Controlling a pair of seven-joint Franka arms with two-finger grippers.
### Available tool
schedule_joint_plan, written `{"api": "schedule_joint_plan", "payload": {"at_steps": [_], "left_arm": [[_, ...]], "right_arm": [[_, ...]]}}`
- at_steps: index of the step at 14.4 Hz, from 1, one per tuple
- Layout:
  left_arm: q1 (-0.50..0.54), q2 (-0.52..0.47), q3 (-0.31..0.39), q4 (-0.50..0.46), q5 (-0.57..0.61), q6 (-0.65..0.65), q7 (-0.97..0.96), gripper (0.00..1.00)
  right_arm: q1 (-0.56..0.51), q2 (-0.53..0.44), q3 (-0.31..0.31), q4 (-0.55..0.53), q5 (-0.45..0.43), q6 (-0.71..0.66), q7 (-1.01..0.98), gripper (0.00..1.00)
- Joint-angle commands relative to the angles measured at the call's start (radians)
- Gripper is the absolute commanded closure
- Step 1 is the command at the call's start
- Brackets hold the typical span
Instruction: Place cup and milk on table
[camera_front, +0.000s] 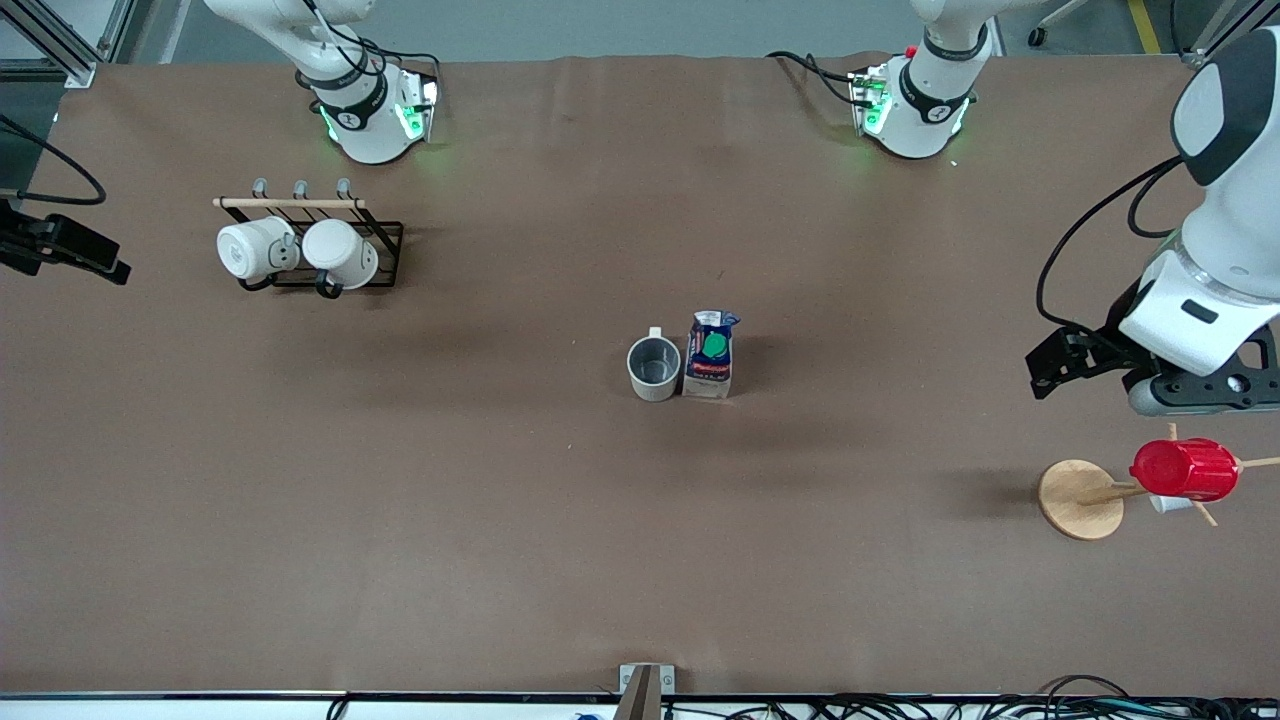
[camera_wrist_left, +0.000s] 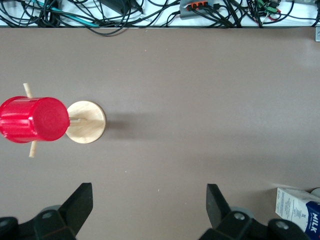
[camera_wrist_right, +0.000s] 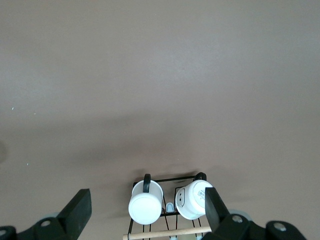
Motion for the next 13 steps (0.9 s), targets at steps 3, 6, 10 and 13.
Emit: {"api": "schedule_joint_plan", "payload": {"at_steps": [3, 6, 10, 13], "left_arm": [[0.034, -0.093, -0.008, -0.096, -0.056, -0.012, 0.014, 0.0], [0.057, -0.135, -0.008, -0.131, -0.083, -0.012, 0.015, 0.0], [0.059, -0.162, -0.008, -0.132, -0.085, -0.058, 0.055, 0.0], [0.059, -0.184, -0.001, -0.13, -0.113, -0.088, 0.095, 0.0]], "right_arm": [[0.0, -0.034, -0.002, -0.036, 0.006, 0.003, -0.004, 0.0], [0.0, -0.034, -0.002, -0.036, 0.006, 0.003, -0.004, 0.0], [0.0, -0.034, -0.002, -0.037, 0.006, 0.003, -0.004, 0.0], [0.0, -0.034, -0.002, -0.037, 0.006, 0.001, -0.004, 0.0]]}}
